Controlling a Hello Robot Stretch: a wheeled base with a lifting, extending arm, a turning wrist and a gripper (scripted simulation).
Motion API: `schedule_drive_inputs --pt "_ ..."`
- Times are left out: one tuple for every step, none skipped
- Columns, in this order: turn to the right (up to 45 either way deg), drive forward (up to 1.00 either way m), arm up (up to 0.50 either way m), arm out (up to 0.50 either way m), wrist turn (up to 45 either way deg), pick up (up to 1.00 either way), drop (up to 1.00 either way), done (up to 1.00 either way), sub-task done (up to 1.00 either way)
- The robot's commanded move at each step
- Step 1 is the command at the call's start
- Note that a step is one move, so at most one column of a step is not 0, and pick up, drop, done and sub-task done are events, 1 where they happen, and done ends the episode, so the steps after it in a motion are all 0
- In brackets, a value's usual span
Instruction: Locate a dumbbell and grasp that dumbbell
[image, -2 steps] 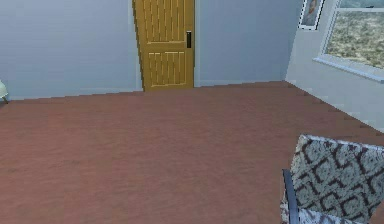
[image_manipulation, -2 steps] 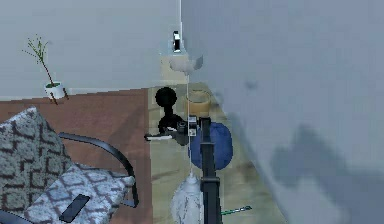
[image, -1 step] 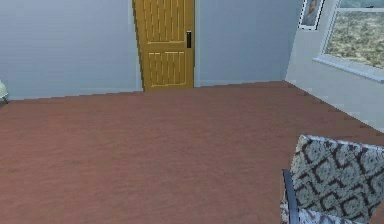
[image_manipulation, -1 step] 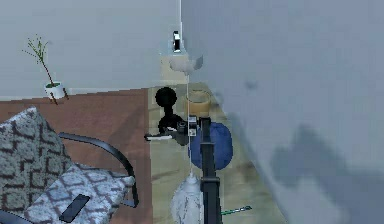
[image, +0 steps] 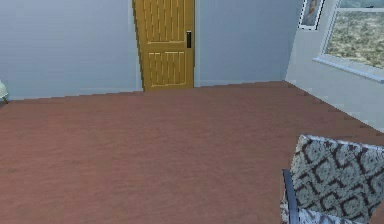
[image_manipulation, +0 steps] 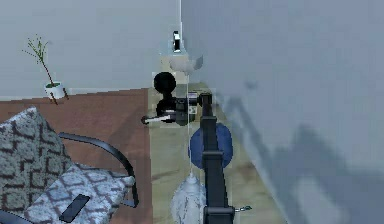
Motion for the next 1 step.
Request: schedule_drive_inputs --pt "0.0 0.00 0.00 0.00 0.0 0.00 0.00 1.00 0.00"
